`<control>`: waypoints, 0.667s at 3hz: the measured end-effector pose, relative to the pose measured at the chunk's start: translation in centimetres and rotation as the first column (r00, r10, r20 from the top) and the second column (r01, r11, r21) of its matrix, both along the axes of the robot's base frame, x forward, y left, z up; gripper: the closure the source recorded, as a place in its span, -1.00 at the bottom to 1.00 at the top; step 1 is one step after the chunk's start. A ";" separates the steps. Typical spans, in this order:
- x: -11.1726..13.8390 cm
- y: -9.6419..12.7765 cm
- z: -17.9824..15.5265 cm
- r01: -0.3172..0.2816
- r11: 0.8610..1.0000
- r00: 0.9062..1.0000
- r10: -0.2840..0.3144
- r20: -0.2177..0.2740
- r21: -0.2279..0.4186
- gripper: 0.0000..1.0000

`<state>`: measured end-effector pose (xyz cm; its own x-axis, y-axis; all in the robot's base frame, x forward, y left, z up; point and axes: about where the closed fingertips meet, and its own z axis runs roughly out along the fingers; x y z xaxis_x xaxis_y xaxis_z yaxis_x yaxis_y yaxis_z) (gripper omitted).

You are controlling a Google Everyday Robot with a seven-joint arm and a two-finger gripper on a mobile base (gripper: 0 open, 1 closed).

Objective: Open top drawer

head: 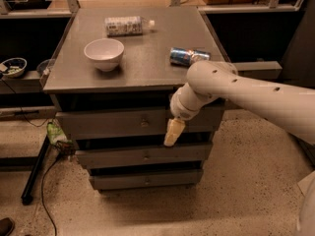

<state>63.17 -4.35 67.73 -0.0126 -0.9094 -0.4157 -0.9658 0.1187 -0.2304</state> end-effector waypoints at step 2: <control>-1.1 0.4 -2.2 -0.041 0.996 0.997 0.046 -0.060 0.084 -1.00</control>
Offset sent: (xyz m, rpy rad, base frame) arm -0.0170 0.0047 -0.0290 0.1493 0.0771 0.0669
